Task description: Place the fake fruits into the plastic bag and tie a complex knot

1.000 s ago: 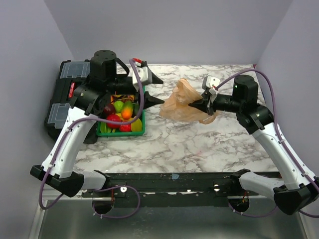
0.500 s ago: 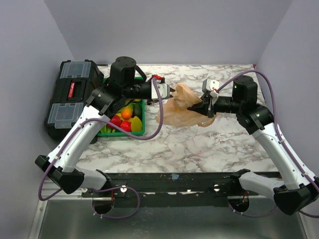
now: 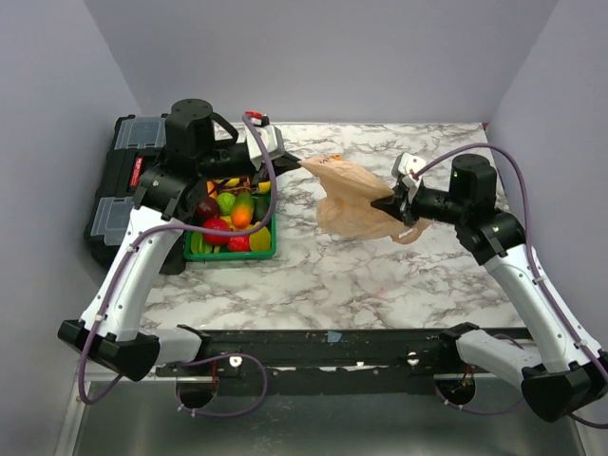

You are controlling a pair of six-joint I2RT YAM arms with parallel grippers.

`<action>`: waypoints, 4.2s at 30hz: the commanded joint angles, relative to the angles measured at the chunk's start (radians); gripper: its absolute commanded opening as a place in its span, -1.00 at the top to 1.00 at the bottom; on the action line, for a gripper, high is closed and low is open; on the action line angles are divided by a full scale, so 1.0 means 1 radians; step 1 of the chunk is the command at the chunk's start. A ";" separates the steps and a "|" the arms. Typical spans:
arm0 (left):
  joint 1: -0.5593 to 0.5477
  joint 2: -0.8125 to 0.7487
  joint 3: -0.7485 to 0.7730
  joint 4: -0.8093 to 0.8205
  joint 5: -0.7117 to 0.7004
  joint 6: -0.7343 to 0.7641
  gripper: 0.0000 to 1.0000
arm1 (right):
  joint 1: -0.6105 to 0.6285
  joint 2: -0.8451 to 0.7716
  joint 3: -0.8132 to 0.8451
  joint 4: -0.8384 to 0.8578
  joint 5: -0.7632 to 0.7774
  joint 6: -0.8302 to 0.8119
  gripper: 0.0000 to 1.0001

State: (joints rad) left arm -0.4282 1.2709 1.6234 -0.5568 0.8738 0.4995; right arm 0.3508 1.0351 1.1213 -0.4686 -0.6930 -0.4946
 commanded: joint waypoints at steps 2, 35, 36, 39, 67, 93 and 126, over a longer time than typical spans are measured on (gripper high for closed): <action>0.110 0.004 0.066 0.009 0.065 -0.090 1.00 | -0.051 0.010 0.003 -0.128 0.076 -0.032 0.99; -0.014 0.130 -0.244 0.639 0.211 -0.879 1.00 | -0.093 0.085 0.193 0.101 -0.232 0.358 0.99; 0.018 0.107 -0.249 0.648 0.205 -0.891 1.00 | -0.100 0.076 0.191 0.070 -0.185 0.344 0.99; 0.131 0.065 -0.200 0.515 0.209 -0.805 1.00 | -0.181 0.050 0.157 -0.025 -0.148 0.265 0.99; 0.123 0.057 -0.191 0.338 -0.035 -0.775 1.00 | -0.317 0.075 0.108 -0.045 0.017 0.347 -1.00; -0.060 -0.106 -0.624 0.277 -0.054 -0.077 1.00 | -0.310 0.087 -0.048 0.063 -0.171 0.159 -1.00; -0.116 -0.129 -0.664 0.244 -0.138 0.264 1.00 | -0.199 0.300 0.070 0.175 -0.124 0.060 -1.00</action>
State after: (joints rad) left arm -0.5316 1.1416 0.9531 -0.2996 0.7383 0.7078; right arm 0.1452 1.2644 1.1404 -0.3248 -0.7422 -0.4488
